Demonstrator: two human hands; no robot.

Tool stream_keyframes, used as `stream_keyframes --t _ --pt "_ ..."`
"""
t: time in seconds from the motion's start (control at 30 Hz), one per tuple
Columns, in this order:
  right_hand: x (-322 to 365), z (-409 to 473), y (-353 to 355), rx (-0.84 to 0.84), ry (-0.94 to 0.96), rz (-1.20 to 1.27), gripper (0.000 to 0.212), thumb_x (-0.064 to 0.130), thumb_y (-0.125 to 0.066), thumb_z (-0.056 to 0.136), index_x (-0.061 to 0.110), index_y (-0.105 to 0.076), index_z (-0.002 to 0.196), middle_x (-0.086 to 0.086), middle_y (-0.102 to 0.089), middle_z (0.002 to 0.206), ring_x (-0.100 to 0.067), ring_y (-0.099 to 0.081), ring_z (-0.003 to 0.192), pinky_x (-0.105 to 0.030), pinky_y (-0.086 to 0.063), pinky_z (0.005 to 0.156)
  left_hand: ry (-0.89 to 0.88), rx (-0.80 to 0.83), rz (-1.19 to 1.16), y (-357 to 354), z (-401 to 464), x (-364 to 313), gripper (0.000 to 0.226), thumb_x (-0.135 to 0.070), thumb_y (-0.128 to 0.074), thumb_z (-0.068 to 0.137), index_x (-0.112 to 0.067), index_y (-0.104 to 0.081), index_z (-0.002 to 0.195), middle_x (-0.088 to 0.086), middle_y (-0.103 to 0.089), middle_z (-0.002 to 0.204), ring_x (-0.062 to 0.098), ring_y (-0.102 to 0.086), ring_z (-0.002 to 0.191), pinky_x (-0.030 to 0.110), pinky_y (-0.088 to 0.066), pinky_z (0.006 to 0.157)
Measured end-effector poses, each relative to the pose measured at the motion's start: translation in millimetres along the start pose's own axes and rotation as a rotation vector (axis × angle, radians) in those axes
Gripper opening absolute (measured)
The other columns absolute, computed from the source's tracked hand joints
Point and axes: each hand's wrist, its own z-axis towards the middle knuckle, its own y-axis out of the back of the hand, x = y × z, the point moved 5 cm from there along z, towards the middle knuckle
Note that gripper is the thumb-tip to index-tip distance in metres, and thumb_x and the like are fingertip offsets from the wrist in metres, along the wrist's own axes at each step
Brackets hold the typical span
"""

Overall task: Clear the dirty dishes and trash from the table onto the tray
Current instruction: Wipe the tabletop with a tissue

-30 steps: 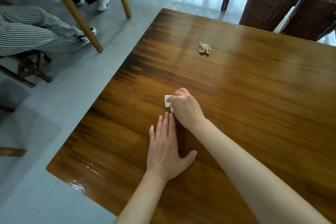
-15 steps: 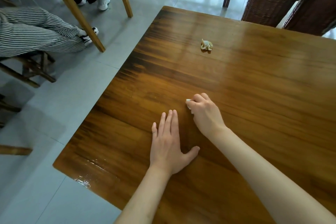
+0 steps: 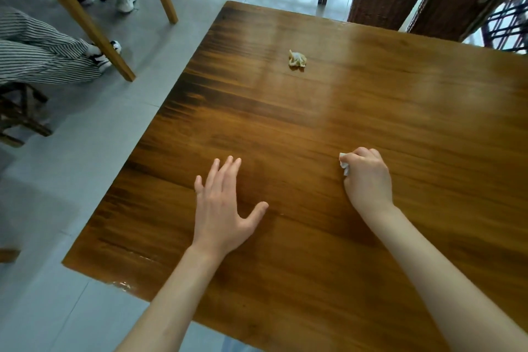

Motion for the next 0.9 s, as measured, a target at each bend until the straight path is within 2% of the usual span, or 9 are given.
stream_keyframes --t 0.2,0.33,0.53,0.63,0.77,0.83,0.9 --pt "4.8 -3.3 -2.8 -0.018 -0.074 -0.004 0.022 -0.01 -0.059 0.082 -0.002 -0.071 0.099 -0.015 -0.067 0.094 -0.029 -0.057 0.09 -0.034 -0.05 0.073 0.069 0.026 0.064 21.3 -5.0 35.9 0.082 -0.064 -0.049 0.074 -0.02 -0.037 0.142 0.002 -0.035 0.15 0.024 -0.023 0.142 0.05 -0.005 0.113" --pt "30.8 -20.4 -9.6 0.018 -0.021 0.029 0.026 -0.014 -0.058 0.076 0.001 -0.071 0.092 -0.013 -0.066 0.088 -0.029 -0.056 0.086 -0.033 -0.048 0.069 0.055 0.039 0.04 24.8 -27.4 44.4 0.085 -0.064 -0.053 0.073 -0.018 -0.038 0.142 0.004 -0.038 0.149 0.026 -0.025 0.141 0.053 -0.007 0.111" --pt "108.9 -71.2 -31.4 0.186 0.211 0.195 0.031 -0.013 -0.066 0.064 0.008 -0.07 0.086 -0.006 -0.064 0.08 -0.024 -0.058 0.077 -0.034 -0.054 0.061 0.088 0.161 0.095 11.2 -63.1 46.5 0.106 -0.078 -0.05 0.065 -0.013 -0.029 0.146 0.005 -0.033 0.151 0.025 -0.022 0.142 0.052 -0.008 0.111" --pt "149.7 -88.5 -42.7 0.288 0.364 0.265 0.031 -0.002 -0.072 0.072 0.009 -0.07 0.1 -0.005 -0.068 0.09 -0.019 -0.059 0.084 -0.029 -0.056 0.066 0.106 0.177 0.128 11.2 -64.4 48.5 0.108 -0.079 -0.049 0.064 -0.011 -0.032 0.145 0.008 -0.035 0.15 0.028 -0.027 0.14 0.054 -0.012 0.109" --pt "187.3 -85.0 -51.0 0.338 0.618 0.212 0.018 0.009 -0.064 0.087 0.007 -0.068 0.103 -0.006 -0.068 0.096 -0.017 -0.056 0.085 -0.025 -0.052 0.074 0.093 0.179 0.154 12.5 -62.9 48.1 0.108 -0.08 -0.049 0.063 -0.011 -0.034 0.144 0.008 -0.036 0.15 0.028 -0.027 0.14 0.055 -0.012 0.109" --pt "191.3 -80.6 -50.9 0.338 0.695 0.157 0.019 0.011 -0.062 0.088 0.007 -0.066 0.106 -0.006 -0.067 0.098 -0.017 -0.057 0.086 -0.025 -0.051 0.076 0.086 0.186 0.148 10.8 -62.0 46.0 0.107 -0.08 -0.047 0.063 -0.013 -0.033 0.145 0.006 -0.034 0.151 0.027 -0.025 0.14 0.054 -0.01 0.11" --pt "187.9 -78.7 -49.9 0.326 0.74 0.111 0.019 0.014 -0.066 0.085 0.01 -0.068 0.103 -0.002 -0.068 0.093 -0.014 -0.058 0.082 -0.021 -0.052 0.072 0.08 0.197 0.145 8.2 -59.6 41.5 0.107 -0.082 -0.044 0.064 -0.014 -0.032 0.145 0.005 -0.032 0.152 0.025 -0.022 0.141 0.053 -0.008 0.11"
